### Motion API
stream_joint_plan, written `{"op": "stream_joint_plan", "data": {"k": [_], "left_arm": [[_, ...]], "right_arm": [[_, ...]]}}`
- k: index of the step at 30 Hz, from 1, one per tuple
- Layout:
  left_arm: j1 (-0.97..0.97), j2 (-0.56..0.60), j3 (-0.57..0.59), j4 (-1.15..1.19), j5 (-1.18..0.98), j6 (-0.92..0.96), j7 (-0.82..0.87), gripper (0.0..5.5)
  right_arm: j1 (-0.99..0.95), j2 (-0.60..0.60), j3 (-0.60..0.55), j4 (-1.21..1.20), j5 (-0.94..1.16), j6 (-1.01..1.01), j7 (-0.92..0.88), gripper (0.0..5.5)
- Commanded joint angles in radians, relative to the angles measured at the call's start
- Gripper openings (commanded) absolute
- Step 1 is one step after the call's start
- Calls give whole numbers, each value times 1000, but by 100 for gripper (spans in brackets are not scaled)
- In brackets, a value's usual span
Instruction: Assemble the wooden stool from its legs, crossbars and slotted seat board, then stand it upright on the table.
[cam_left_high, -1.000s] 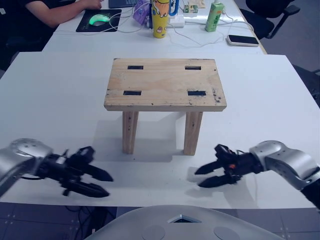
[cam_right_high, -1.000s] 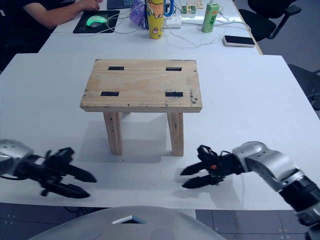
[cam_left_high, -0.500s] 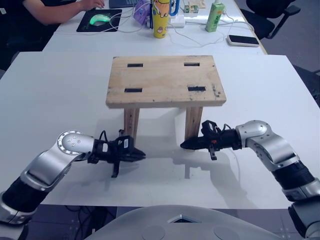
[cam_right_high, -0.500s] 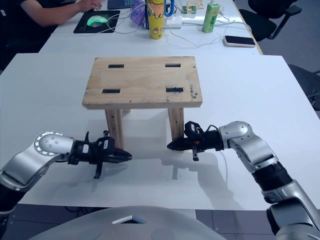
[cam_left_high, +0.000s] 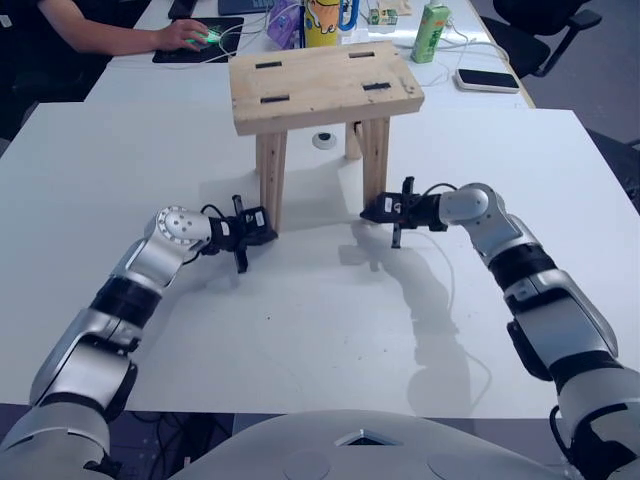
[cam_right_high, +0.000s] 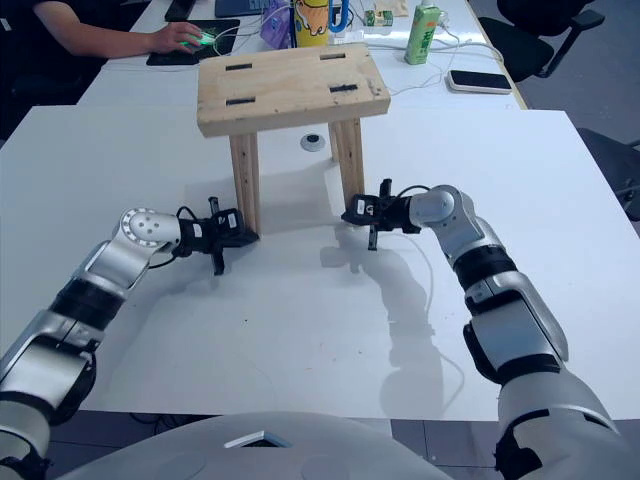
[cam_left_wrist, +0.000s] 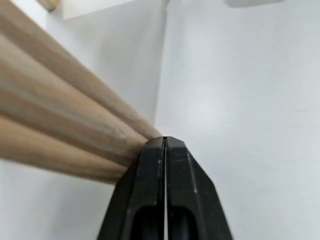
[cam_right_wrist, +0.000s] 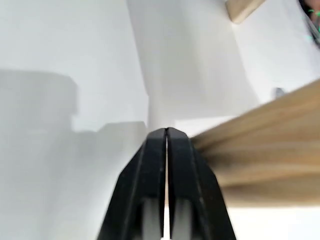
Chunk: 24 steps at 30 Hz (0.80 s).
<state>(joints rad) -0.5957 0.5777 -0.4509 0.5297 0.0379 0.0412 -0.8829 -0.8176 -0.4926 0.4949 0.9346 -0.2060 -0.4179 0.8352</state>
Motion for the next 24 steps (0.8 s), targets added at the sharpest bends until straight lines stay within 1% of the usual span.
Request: {"op": "stream_joint_plan", "data": {"k": [1,5,8,10,12,13,14,16,18,20,21,22,23,24], "left_arm": [[-355,-158,27,596,120,-160,230,2],[-490,-212,47,752,148,-149,388,2],[-541,-230,77,811,168,-149,504,2],[-547,-241,105,834,185,-146,580,2],[-519,-258,160,838,161,-168,585,2],[-493,-267,201,835,129,-182,573,2],[-460,-274,248,827,93,-203,562,2],[-355,-280,350,797,6,-271,548,2],[-157,-298,501,712,-147,-356,517,2],[83,-353,648,549,-315,-382,500,2],[200,-375,677,457,-357,-380,495,2],[302,-384,674,370,-356,-398,503,2],[384,-394,674,295,-350,-414,522,2],[425,-404,674,260,-338,-413,561,2]], "right_arm": [[-297,137,111,324,-253,-25,-378,0],[-368,200,132,396,-329,77,-587,0],[-391,235,117,432,-360,151,-703,0],[-379,246,91,445,-363,175,-750,0],[-342,256,34,446,-322,169,-743,0],[-317,260,-7,443,-285,162,-719,0],[-287,261,-74,435,-223,146,-690,0],[-214,258,-199,410,-97,107,-622,0],[-88,254,-373,358,91,91,-532,0],[99,246,-576,239,315,128,-477,0],[215,255,-640,130,401,155,-461,0],[301,270,-674,38,455,185,-451,0],[377,294,-687,-71,498,221,-438,0],[447,314,-682,-181,524,252,-434,0]]}}
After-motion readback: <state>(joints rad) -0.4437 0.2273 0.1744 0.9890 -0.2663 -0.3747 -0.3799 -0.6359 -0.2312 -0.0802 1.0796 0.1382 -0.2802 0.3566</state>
